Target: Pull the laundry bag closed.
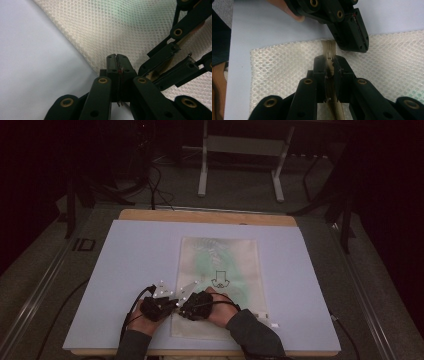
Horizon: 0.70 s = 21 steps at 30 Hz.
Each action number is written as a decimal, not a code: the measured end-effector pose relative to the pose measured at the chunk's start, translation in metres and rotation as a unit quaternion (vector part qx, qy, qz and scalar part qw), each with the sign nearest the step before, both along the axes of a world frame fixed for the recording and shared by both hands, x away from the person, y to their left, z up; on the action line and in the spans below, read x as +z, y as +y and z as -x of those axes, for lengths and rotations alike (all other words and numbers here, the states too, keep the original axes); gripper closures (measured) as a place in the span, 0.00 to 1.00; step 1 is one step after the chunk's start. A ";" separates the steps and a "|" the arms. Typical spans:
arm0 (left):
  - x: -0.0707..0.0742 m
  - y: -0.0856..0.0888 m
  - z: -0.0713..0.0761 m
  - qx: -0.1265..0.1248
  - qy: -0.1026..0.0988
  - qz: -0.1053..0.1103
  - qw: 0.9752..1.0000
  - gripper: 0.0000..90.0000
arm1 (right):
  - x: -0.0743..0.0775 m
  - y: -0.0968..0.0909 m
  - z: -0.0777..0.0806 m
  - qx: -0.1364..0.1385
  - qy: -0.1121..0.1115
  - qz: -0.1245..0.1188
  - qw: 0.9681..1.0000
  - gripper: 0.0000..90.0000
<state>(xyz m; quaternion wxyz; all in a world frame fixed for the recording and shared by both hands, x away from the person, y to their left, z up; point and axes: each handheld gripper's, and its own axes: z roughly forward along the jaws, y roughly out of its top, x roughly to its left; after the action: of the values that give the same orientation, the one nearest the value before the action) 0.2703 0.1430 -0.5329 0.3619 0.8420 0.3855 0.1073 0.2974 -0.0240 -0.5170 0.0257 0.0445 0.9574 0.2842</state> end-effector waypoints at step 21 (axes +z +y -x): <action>0.001 0.000 -0.001 -0.002 0.008 -0.007 1.000 1.00 | 0.005 0.002 0.004 0.023 -0.031 0.036 0.999 0.92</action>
<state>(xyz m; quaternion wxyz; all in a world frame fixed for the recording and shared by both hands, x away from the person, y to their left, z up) 0.2718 0.1426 -0.5322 0.3532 0.8461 0.3858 0.1023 0.2931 -0.0218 -0.5125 0.0508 0.0129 0.9665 0.2511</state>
